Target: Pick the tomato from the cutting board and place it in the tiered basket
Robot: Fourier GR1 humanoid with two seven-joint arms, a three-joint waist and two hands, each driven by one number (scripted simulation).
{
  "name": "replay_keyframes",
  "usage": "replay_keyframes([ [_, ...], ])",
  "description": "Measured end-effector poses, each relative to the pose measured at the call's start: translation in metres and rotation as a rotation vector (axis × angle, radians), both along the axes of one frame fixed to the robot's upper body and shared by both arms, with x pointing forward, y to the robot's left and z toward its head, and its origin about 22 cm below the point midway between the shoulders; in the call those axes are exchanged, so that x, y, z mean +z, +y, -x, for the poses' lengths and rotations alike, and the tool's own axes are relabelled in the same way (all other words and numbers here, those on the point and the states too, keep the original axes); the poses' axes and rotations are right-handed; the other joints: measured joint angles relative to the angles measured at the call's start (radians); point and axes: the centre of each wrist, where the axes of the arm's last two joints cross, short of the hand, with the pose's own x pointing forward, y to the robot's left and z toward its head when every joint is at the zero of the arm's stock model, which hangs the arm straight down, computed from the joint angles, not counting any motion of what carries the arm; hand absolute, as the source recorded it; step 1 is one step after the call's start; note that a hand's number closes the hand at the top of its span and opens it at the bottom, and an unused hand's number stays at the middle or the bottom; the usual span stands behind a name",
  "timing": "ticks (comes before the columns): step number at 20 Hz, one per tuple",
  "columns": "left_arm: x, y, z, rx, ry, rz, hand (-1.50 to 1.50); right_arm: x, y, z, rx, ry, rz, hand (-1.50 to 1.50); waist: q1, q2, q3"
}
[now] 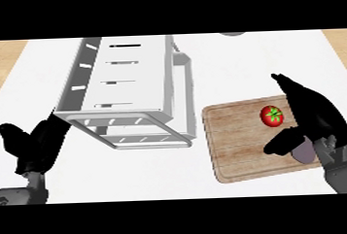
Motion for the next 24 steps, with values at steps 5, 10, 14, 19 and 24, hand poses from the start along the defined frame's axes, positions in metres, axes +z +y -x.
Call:
replay_keyframes([
  [5, 0.004, -0.001, 0.006, -0.001, -0.006, 0.002, 0.00, -0.017, 0.015, -0.010, -0.056, 0.017, 0.021, -1.50, 0.002, 0.003, 0.002],
  [10, 0.001, 0.003, 0.001, 0.006, -0.014, 0.002, 0.00, -0.043, 0.011, -0.015, -0.118, 0.055, 0.051, -1.50, 0.000, 0.004, 0.003],
  [14, 0.000, 0.002, 0.000, 0.006, -0.011, 0.002, 0.00, -0.070, 0.007, -0.023, -0.141, 0.069, 0.068, -1.50, 0.001, 0.005, 0.003],
  [19, -0.003, 0.002, -0.002, 0.005, -0.012, 0.000, 0.00, -0.094, -0.010, -0.028, -0.163, 0.043, 0.107, -1.50, 0.000, 0.005, 0.003],
  [24, -0.001, 0.008, 0.001, 0.011, -0.011, -0.004, 0.00, -0.106, -0.015, -0.030, -0.170, 0.015, 0.148, -1.50, 0.000, 0.004, 0.003],
])
